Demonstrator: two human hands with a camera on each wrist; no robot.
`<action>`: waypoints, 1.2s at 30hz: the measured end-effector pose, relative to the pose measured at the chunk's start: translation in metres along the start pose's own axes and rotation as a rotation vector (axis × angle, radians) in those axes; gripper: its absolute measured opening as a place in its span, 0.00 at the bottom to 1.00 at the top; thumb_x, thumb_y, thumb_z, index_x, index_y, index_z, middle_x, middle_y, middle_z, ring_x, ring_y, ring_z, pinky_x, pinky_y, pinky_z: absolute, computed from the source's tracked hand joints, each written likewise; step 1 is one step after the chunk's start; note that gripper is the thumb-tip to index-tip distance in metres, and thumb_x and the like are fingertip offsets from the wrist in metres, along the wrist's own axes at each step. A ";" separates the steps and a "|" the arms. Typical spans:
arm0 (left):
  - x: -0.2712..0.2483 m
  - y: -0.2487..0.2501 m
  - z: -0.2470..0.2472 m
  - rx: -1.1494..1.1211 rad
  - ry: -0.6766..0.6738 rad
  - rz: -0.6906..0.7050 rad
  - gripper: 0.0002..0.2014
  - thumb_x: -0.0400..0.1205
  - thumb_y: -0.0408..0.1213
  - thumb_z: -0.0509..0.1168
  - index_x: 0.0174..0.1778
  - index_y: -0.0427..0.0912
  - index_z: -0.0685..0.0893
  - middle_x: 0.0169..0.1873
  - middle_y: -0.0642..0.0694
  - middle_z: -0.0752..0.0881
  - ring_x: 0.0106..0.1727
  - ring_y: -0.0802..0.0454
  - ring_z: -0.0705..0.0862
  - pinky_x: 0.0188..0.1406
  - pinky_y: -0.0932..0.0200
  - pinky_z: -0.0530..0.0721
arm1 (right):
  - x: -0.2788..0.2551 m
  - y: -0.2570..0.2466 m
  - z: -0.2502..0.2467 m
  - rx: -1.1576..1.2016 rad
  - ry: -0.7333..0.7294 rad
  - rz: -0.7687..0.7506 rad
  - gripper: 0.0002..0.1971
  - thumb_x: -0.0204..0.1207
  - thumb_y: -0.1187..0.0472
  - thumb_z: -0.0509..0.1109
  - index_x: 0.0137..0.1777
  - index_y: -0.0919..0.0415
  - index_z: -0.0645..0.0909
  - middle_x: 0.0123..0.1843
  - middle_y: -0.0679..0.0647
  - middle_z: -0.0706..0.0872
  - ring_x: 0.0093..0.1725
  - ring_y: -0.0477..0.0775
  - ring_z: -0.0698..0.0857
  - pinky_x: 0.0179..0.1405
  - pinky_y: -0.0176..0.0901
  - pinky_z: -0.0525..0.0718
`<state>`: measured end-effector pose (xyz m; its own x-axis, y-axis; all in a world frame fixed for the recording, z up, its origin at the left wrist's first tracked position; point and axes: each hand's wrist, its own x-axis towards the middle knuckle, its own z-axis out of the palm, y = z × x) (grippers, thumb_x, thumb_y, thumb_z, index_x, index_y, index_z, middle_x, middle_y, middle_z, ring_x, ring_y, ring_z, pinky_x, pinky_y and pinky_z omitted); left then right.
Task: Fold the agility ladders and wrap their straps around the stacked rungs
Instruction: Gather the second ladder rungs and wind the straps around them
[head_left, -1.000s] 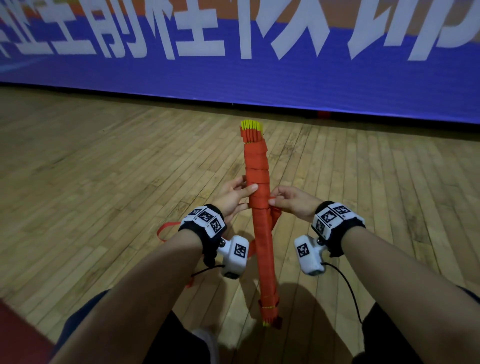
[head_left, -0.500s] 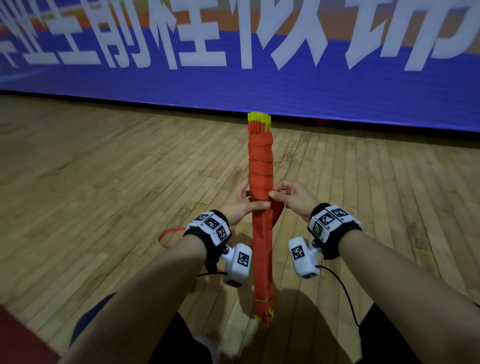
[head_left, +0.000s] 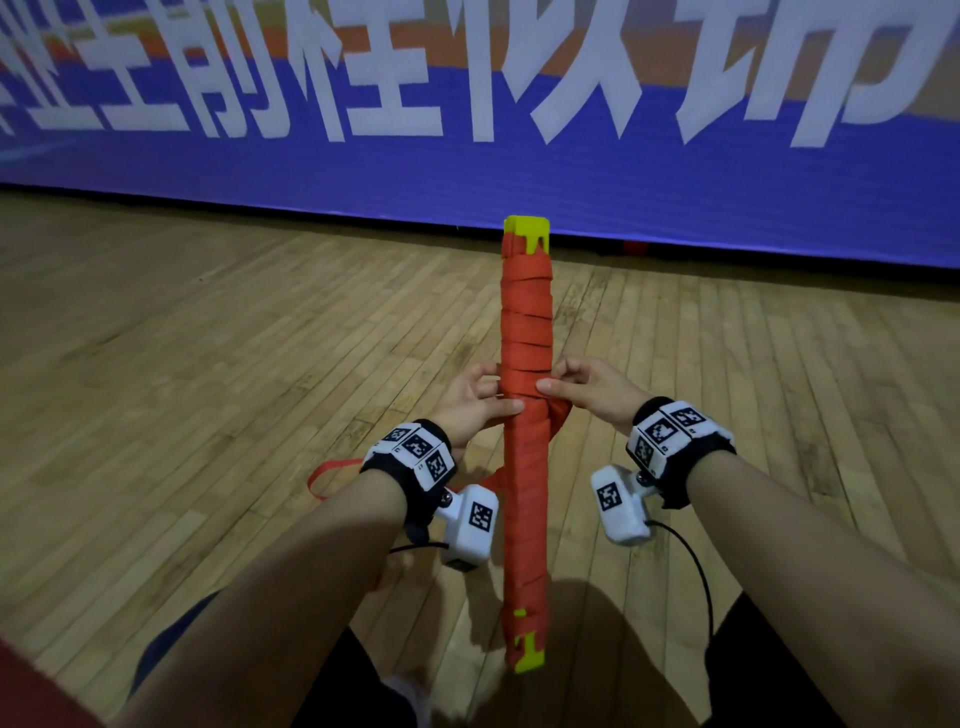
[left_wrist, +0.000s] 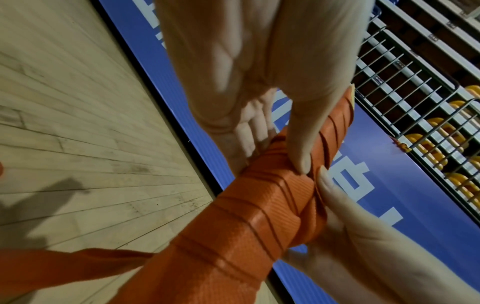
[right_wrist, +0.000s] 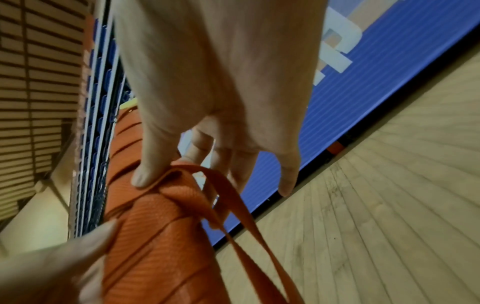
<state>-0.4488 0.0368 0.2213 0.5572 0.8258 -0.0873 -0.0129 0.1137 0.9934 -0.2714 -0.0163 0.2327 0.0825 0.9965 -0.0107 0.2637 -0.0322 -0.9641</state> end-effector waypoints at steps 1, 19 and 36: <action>0.001 -0.001 0.000 -0.008 -0.006 -0.001 0.20 0.74 0.17 0.70 0.57 0.38 0.75 0.47 0.40 0.87 0.45 0.50 0.88 0.47 0.56 0.87 | -0.001 0.000 0.000 0.036 0.010 -0.002 0.11 0.76 0.66 0.72 0.35 0.58 0.74 0.31 0.48 0.85 0.33 0.43 0.84 0.42 0.35 0.81; 0.001 0.003 0.004 0.126 0.081 -0.026 0.35 0.74 0.23 0.73 0.76 0.37 0.67 0.40 0.48 0.83 0.41 0.54 0.85 0.33 0.58 0.86 | 0.000 -0.007 0.001 -0.091 0.105 -0.084 0.08 0.75 0.61 0.74 0.37 0.57 0.79 0.38 0.50 0.85 0.39 0.46 0.83 0.45 0.35 0.81; 0.002 0.006 0.008 0.157 0.029 -0.052 0.22 0.80 0.27 0.68 0.68 0.34 0.71 0.45 0.44 0.86 0.44 0.52 0.86 0.35 0.63 0.85 | -0.006 -0.007 -0.009 0.042 0.013 -0.076 0.07 0.79 0.68 0.67 0.40 0.59 0.76 0.41 0.53 0.83 0.41 0.45 0.82 0.46 0.31 0.81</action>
<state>-0.4411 0.0342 0.2277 0.5293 0.8370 -0.1392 0.1466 0.0714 0.9866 -0.2645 -0.0225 0.2416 0.0759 0.9949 0.0664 0.2295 0.0473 -0.9722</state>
